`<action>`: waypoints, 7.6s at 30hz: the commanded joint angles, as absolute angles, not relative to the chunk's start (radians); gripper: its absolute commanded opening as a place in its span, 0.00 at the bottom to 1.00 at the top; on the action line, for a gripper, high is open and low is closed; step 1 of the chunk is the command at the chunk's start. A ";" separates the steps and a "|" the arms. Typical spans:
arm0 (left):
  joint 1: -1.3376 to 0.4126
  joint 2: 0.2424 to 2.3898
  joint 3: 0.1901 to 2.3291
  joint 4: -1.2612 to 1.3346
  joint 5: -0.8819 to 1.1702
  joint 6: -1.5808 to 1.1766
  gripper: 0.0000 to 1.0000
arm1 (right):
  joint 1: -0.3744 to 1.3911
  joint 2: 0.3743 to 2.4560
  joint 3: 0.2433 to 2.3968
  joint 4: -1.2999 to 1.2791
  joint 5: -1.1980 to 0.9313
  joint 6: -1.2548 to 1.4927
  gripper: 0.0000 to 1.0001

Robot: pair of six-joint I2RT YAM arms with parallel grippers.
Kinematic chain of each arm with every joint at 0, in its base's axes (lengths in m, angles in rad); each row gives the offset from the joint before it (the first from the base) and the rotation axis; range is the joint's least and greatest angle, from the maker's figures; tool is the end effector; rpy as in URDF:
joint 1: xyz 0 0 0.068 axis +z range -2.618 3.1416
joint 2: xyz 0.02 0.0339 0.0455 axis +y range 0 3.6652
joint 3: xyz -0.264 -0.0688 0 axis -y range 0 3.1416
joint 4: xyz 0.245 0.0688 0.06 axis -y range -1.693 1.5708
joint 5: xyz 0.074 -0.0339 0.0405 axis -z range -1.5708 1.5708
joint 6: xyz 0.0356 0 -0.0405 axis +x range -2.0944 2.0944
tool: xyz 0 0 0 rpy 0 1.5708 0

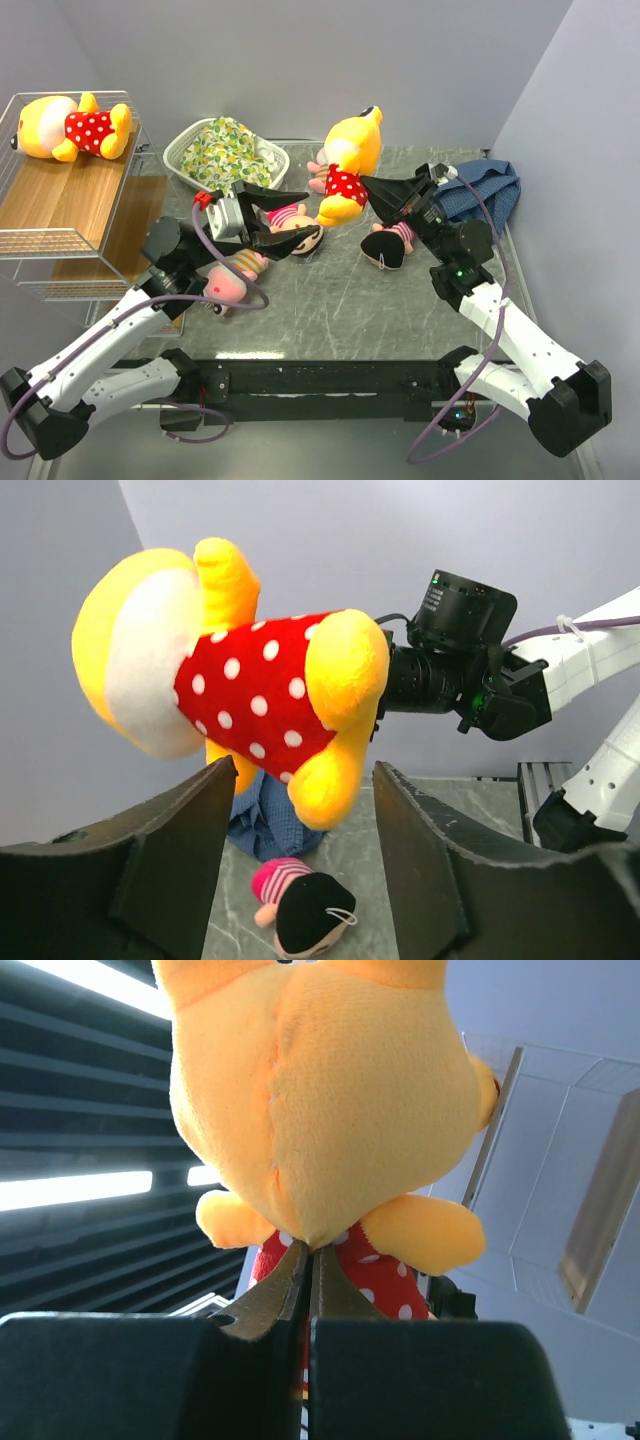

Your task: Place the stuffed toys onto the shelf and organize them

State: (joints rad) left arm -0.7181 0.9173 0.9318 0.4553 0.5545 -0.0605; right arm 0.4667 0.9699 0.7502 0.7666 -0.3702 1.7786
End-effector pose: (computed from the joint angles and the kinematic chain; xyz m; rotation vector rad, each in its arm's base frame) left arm 0.1357 -0.1435 0.4339 0.8524 0.8915 -0.9866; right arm 0.1857 0.1080 0.3922 0.4442 1.2790 2.1645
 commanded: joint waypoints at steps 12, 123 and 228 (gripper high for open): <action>-0.851 1.025 1.000 0.598 0.474 0.054 0.55 | 0.465 0.965 0.707 0.844 -0.359 1.825 0.00; -0.773 0.948 1.614 -0.840 -1.287 0.614 0.01 | 0.373 0.710 0.621 0.245 -0.500 1.348 1.00; -0.773 1.124 1.545 -0.445 0.253 -0.435 0.84 | 0.647 0.704 0.161 1.132 -0.468 -0.024 0.00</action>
State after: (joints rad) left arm -0.7738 1.1053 1.5303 -0.3706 0.1543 -0.3241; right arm 0.6373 0.7563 0.1673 0.9306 -0.3344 0.0998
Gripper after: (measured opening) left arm 0.876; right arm 0.030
